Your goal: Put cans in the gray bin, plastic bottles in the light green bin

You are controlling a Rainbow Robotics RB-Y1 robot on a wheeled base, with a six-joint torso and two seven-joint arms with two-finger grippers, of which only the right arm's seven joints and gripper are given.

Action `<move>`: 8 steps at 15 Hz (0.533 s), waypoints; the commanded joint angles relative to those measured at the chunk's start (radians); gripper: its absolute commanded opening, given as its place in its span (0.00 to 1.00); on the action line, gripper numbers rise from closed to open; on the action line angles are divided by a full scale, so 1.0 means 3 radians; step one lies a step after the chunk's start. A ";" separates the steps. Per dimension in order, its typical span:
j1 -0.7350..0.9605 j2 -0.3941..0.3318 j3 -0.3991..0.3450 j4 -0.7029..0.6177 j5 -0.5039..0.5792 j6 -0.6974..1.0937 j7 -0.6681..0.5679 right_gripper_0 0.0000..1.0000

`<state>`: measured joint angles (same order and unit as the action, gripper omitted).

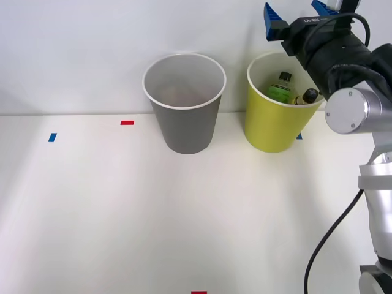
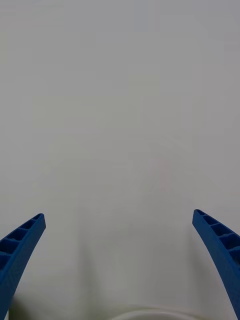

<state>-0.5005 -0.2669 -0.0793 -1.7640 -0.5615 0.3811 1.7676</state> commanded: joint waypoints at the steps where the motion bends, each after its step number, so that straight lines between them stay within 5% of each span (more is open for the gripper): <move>1: 0.0508 -0.0005 0.0075 -0.0619 0.0016 -0.0038 0.0055 1.00; 8: 0.1878 -0.0051 0.0147 -0.1764 0.0036 -0.0437 0.0065 1.00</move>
<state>-0.0119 -0.2797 -0.0388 -2.2303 -0.5509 0.2745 1.7874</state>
